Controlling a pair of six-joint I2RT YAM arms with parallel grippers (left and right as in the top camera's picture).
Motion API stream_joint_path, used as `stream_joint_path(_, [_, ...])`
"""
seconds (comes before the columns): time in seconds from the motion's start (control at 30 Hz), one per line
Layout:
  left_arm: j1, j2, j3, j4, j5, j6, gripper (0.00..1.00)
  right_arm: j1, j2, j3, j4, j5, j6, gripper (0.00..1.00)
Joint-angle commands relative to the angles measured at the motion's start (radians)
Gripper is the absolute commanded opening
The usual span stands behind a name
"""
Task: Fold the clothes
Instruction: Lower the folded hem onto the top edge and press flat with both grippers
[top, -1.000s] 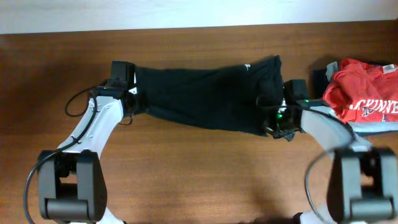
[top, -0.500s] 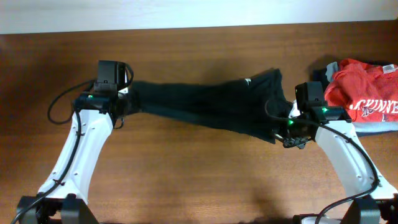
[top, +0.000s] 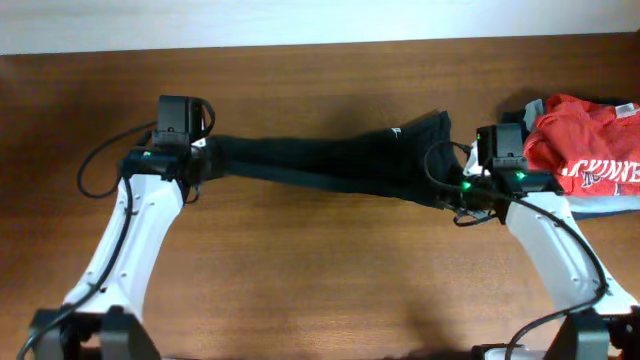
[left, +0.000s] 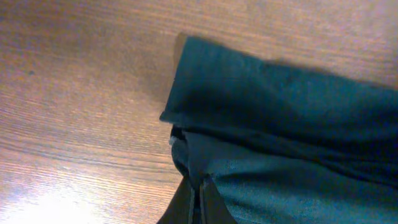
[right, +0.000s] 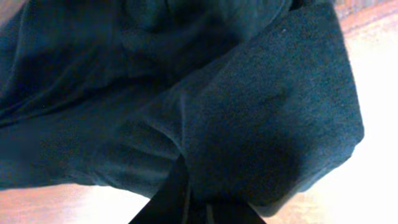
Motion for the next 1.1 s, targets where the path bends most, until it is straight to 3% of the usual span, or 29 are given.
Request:
stream_joint_path(0.0, [-0.002,0.067,0.002,-0.006,-0.016,0.011,0.01,-0.003,0.038,0.005,0.01,0.017,-0.048,0.04])
stream_joint_path(0.47, [-0.002,0.12,-0.056,-0.105,-0.006,-0.072,0.01,-0.003,0.058,0.006,0.07,0.017,-0.073,0.04])
stream_joint_path(0.73, [-0.002,0.12,-0.195,0.064,-0.006,-0.076,0.01,-0.003,0.073,0.006,0.139,0.028,-0.073,0.04])
stream_joint_path(1.07, [-0.002,0.147,-0.201,0.219,-0.007,-0.075,0.01,-0.003,0.159,0.006,0.236,0.028,-0.074,0.04])
